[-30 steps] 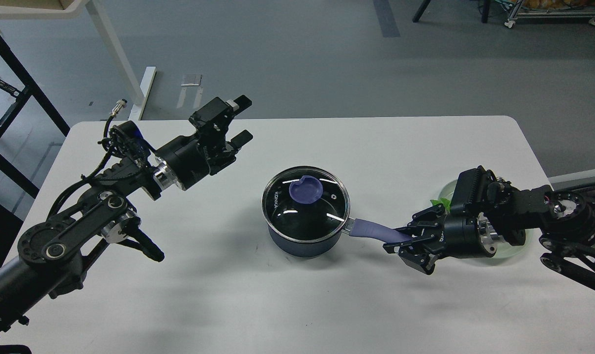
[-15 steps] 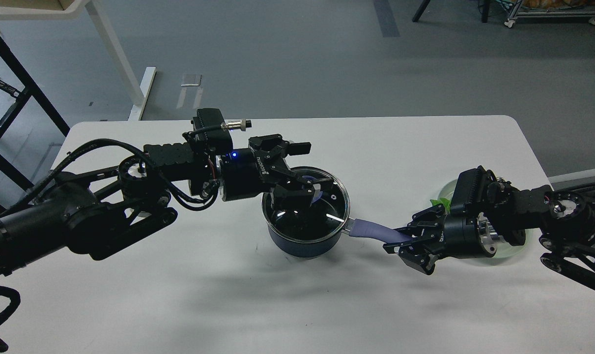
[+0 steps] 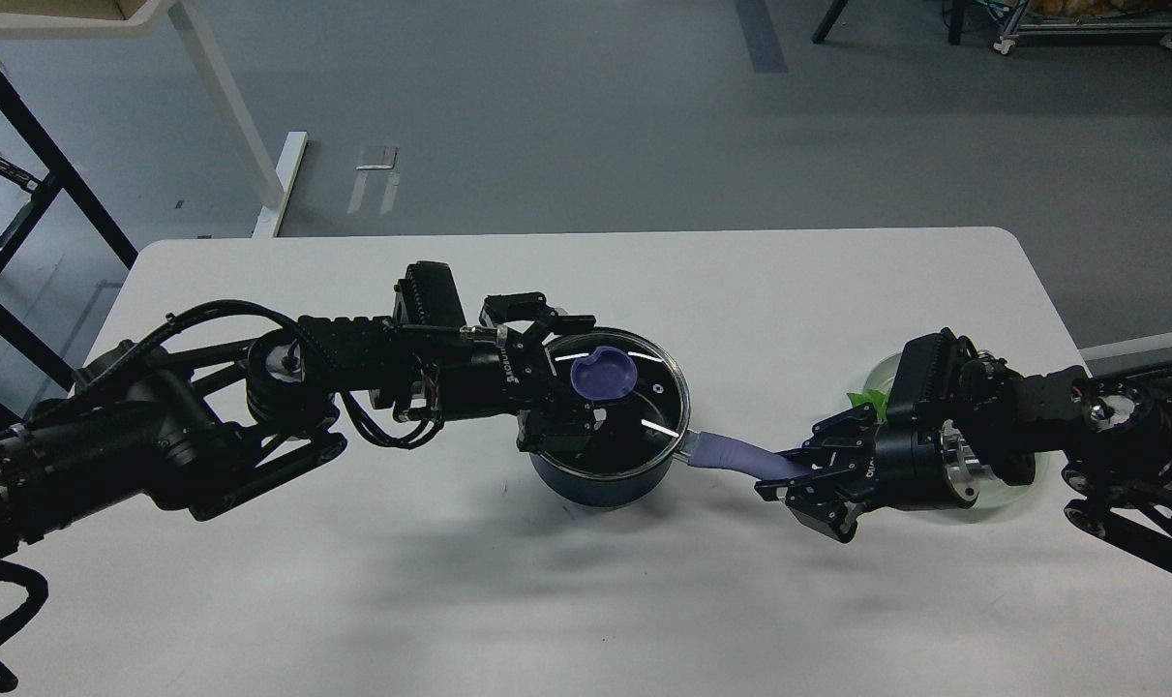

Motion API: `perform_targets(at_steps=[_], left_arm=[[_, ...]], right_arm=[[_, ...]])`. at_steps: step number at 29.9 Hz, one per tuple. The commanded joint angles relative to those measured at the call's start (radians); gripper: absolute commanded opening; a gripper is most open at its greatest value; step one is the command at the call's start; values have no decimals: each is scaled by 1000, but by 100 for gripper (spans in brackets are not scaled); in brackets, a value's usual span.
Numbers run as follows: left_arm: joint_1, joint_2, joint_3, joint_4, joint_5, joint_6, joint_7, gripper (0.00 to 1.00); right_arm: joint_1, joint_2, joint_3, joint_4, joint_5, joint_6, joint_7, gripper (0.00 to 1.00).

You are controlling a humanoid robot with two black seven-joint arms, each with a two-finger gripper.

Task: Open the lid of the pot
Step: 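Reach the left gripper over the glass lid's purple knob, then close the left gripper on the purple lid knob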

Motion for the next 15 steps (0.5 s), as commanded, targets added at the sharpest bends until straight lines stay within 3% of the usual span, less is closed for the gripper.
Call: perform_targets(at_steps=[1, 15], left_arm=[[1, -5, 12, 2, -1, 0, 0, 99], [1, -31, 30, 56, -3, 0, 0, 99]], right_arm=[[0, 0, 1, 0, 1, 0, 0, 21], [0, 0, 1, -1, 1, 0, 0, 21]])
